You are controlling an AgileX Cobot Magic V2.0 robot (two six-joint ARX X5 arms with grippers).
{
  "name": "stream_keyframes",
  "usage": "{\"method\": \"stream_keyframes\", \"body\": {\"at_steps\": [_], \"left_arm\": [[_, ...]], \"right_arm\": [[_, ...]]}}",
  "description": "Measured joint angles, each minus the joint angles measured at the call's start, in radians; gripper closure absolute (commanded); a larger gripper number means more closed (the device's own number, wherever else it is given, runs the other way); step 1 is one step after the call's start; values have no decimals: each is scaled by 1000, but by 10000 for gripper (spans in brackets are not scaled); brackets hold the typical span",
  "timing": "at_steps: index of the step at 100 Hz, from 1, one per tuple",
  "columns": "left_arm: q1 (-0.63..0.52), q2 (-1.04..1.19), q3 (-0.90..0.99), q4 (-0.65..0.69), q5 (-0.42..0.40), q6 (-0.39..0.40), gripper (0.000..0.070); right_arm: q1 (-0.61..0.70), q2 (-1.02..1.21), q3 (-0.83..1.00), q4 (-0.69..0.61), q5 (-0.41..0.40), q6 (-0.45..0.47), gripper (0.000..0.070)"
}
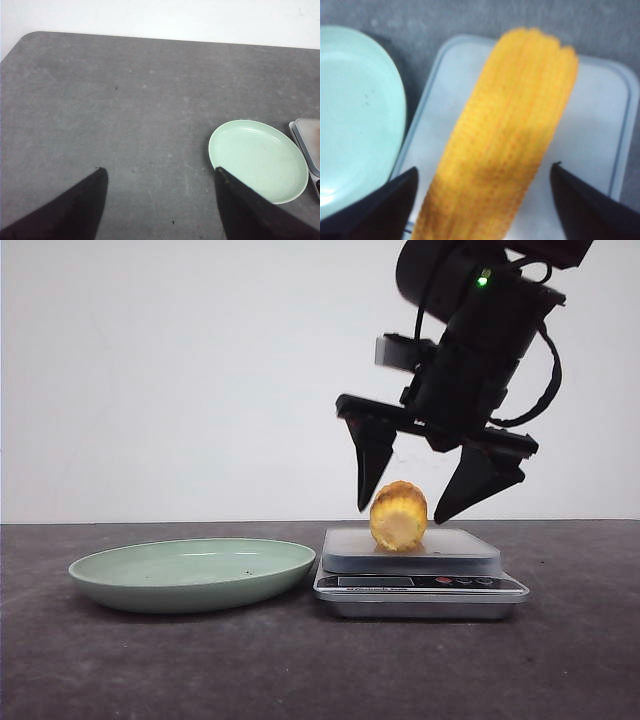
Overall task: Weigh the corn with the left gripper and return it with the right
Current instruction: 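Lower the right gripper over the corn on the scale and close it, then lift the corn with the right gripper and carry it over the plate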
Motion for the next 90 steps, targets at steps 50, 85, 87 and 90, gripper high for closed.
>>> {"method": "stream_keyframes", "body": {"at_steps": [50,85,87,90], "left_arm": [[0,0,0,-1,0,0,307],[0,0,0,-11,-8,0,307],[0,0,0,-11,-10,0,307],[0,0,0,-11,-11,0,307]], "right_arm": [[41,-2,0,12,85,8,700],[130,-291,3,-24,10,-61,700],[138,-300,4,-10,2,-61,700],[152,-308,7,11,-3,-60,700]]}}
